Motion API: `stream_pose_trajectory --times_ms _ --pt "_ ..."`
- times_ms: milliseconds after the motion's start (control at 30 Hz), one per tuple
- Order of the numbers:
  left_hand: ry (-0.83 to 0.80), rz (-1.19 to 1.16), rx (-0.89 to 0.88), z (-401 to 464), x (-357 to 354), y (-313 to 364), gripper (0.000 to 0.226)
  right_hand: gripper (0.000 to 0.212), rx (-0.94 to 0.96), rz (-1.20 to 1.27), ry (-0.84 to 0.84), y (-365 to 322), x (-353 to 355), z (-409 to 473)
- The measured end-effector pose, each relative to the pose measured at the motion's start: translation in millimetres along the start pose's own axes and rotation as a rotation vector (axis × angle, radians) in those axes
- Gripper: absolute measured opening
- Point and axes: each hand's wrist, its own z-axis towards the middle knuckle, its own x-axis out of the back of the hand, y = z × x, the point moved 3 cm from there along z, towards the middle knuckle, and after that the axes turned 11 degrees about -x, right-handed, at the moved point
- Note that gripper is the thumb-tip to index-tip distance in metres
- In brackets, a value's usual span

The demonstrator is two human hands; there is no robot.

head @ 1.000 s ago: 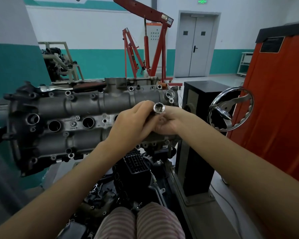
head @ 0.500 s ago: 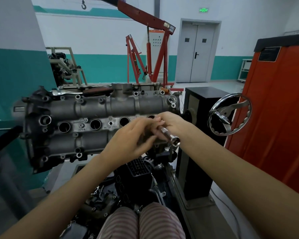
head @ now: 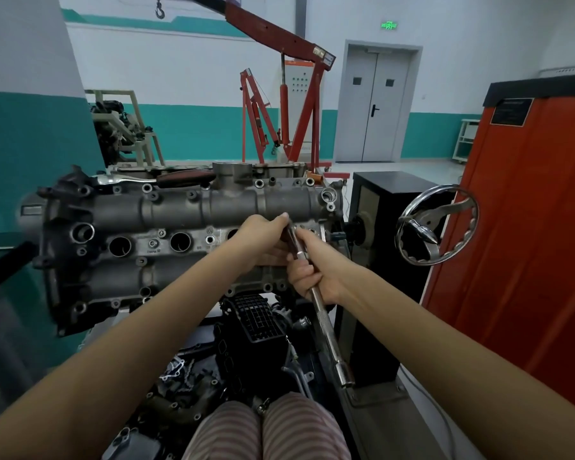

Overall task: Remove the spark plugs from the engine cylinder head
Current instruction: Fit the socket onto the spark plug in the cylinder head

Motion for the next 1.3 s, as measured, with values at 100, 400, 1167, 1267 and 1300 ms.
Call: stream_pose_trajectory --times_ms 100,400,1167,1267,1300 --pt "-0.037 -0.165 0.061 0 -6 4 0.029 0.054 0.009 -0.033 -0.009 -4 1 -2" --pt "-0.207 -0.486 0.211 -8 -5 6 0.042 0.048 0.035 0.046 -0.108 -14 -13 -5" --pt "-0.124 -0.291 0.066 -64 62 2 0.038 0.044 0.454 0.388 -0.051 -28 -93 4" --pt "-0.139 -0.239 0.007 -65 73 9 0.032 0.039 0.470 0.379 -0.052 -24 -100 8" --pt "-0.149 -0.211 0.003 -66 75 11 0.030 0.038 0.473 0.354 -0.048 -22 -101 9"
